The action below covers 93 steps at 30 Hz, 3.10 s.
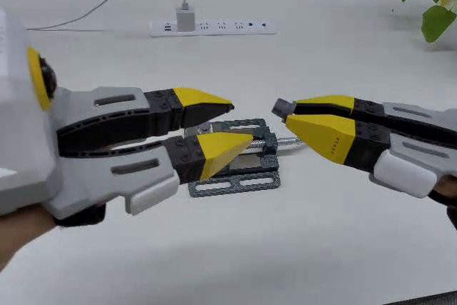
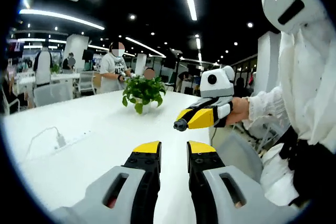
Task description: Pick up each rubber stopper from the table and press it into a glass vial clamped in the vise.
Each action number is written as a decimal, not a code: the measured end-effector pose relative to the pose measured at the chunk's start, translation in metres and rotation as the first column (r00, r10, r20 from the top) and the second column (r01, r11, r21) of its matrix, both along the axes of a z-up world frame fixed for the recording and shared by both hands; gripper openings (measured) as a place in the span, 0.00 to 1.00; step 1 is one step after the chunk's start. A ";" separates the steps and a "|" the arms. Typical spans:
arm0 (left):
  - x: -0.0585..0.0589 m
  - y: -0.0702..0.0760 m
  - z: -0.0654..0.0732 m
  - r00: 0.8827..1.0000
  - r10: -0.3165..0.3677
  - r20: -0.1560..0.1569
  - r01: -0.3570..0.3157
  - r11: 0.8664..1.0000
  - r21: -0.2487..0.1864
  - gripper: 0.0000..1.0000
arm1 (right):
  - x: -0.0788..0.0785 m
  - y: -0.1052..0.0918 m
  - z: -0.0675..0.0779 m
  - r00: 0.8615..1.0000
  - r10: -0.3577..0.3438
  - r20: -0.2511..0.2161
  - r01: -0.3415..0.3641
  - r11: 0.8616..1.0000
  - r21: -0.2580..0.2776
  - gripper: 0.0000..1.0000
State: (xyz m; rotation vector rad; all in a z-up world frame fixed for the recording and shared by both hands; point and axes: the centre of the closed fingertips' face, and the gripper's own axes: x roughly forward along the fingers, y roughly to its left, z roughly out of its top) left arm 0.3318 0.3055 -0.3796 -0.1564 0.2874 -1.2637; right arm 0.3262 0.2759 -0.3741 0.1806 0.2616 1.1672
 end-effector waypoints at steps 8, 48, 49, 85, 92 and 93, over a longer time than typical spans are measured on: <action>-0.008 -0.001 0.013 0.972 -0.107 -0.207 0.076 0.985 -0.153 0.14 | -0.014 0.007 0.004 0.984 0.114 0.136 -0.101 0.990 -0.100 0.05; -0.033 -0.013 0.017 0.912 -0.268 -0.311 0.205 0.954 -0.220 0.05 | -0.030 0.007 0.000 0.933 0.265 0.242 -0.210 0.950 -0.231 0.05; -0.033 -0.013 0.016 0.913 -0.268 -0.308 0.208 0.954 -0.215 0.05 | -0.032 0.011 0.001 0.932 0.268 0.243 -0.211 0.948 -0.239 0.05; -0.023 -0.007 0.041 0.871 -0.303 -0.388 0.105 0.884 -0.455 0.04 | -0.033 0.030 0.040 0.934 0.230 0.272 -0.190 0.968 -0.165 0.06; -0.027 -0.006 0.050 0.853 -0.340 -0.397 0.105 0.855 -0.507 0.04 | -0.035 0.033 0.050 0.922 0.246 0.300 -0.200 0.964 -0.176 0.06; -0.027 -0.006 0.050 0.853 -0.340 -0.395 0.106 0.855 -0.508 0.04 | -0.035 0.032 0.049 0.919 0.249 0.306 -0.200 0.963 -0.183 0.06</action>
